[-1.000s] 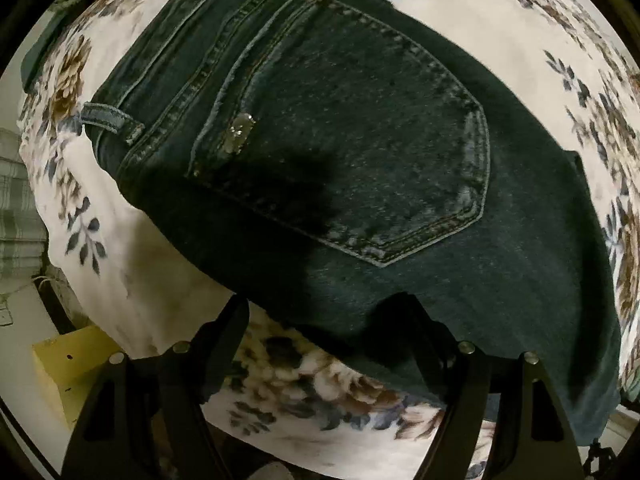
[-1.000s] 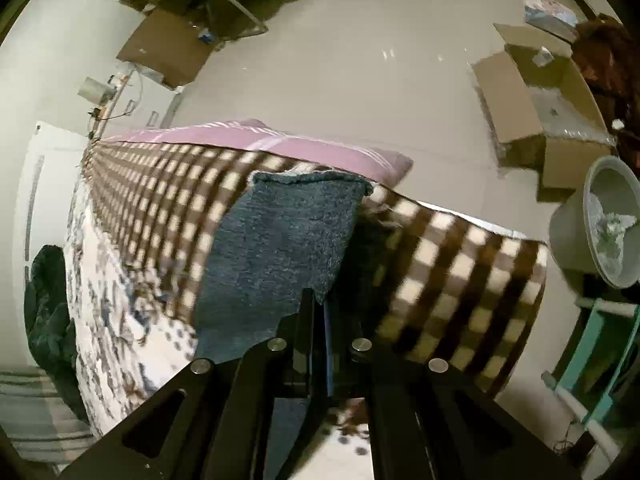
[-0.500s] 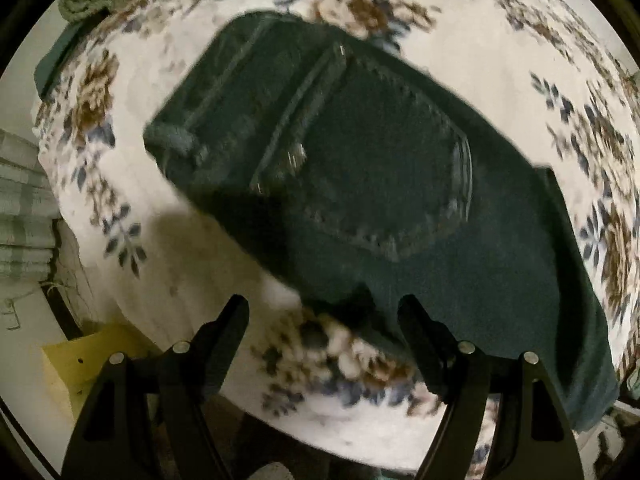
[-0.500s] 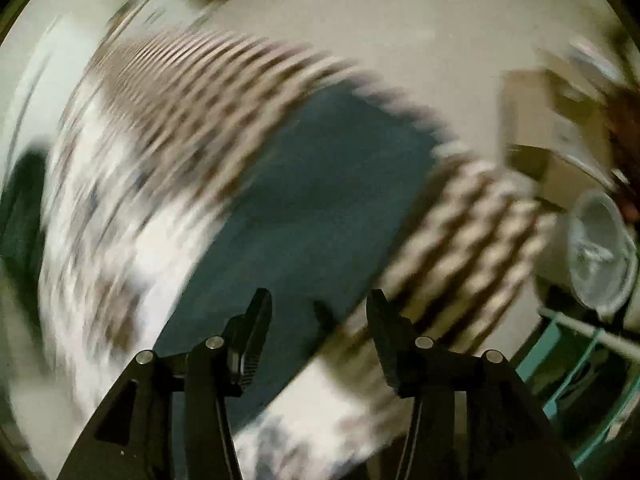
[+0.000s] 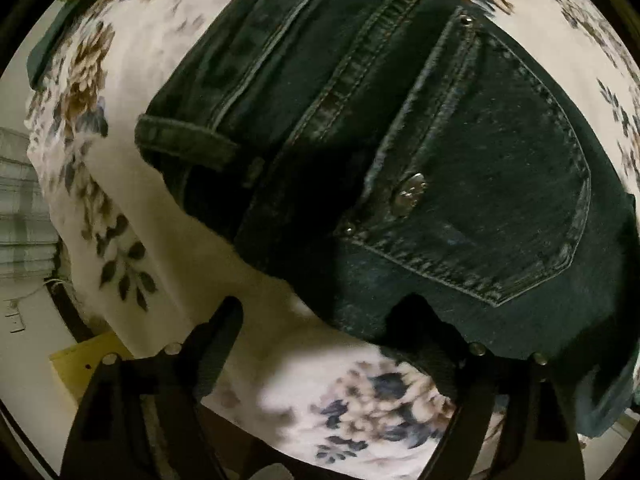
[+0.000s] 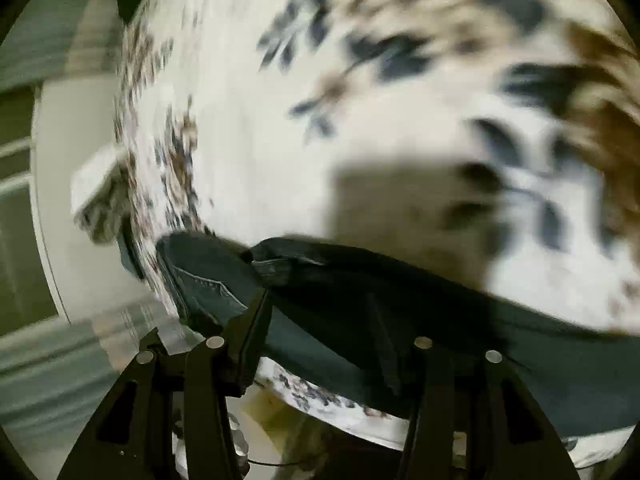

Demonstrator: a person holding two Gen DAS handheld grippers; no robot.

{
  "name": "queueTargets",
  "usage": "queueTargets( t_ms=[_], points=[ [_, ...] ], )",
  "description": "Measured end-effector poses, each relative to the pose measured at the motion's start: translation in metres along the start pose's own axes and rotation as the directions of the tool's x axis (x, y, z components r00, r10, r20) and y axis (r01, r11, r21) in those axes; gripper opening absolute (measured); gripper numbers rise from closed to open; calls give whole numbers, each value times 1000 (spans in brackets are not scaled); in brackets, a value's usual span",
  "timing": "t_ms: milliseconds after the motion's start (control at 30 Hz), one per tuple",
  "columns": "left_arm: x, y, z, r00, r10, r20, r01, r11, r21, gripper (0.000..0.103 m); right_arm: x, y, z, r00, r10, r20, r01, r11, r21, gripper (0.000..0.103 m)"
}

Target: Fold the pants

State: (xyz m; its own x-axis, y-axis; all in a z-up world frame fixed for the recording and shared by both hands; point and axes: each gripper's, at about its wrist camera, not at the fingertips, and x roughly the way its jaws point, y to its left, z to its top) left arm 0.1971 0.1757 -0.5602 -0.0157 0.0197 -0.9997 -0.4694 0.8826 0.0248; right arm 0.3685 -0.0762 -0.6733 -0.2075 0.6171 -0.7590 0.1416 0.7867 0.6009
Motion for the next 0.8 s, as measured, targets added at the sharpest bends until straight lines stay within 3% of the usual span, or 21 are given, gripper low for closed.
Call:
queueTargets(
  t_ms=[67,167,200,233,367,467,533,633,700,733,800],
  points=[
    [0,12,-3,1000,-17,-7,17,1000,-10,85,16,3,5,999,-17,-47,17,1000,-3,51],
    [4,18,-4,999,-33,-16,33,999,-13,85,34,-10,8,997,-5,-74,15,990,140,51],
    [9,26,3,999,-36,-18,36,999,-12,85,35,-16,10,998,16,-58,-4,981,195,42],
    [10,30,1,999,-43,-20,43,999,-11,85,33,-26,9,998,46,-33,-36,965,261,3],
    [13,41,7,998,-63,-23,63,998,2,85,5,-41,-10,995,62,77,-86,923,374,0],
    [15,41,9,997,-69,-28,70,997,13,87,-45,-39,-21,974,29,226,-104,938,332,0],
    [13,42,13,997,-68,-29,69,997,23,87,-68,-39,-19,966,43,255,-115,955,275,0],
    [9,39,14,998,-64,-27,65,997,32,87,-66,-28,3,991,62,122,-79,987,142,3],
    [11,43,16,997,-65,-32,66,997,28,87,-51,-15,8,1000,2,14,-2,1000,23,21],
    [11,44,16,997,-66,-33,67,997,29,87,-45,-12,8,999,-31,-23,30,999,-40,37],
    [10,46,17,997,-66,-32,67,997,35,87,-25,1,12,994,-82,-78,73,991,-114,43]
  ],
)
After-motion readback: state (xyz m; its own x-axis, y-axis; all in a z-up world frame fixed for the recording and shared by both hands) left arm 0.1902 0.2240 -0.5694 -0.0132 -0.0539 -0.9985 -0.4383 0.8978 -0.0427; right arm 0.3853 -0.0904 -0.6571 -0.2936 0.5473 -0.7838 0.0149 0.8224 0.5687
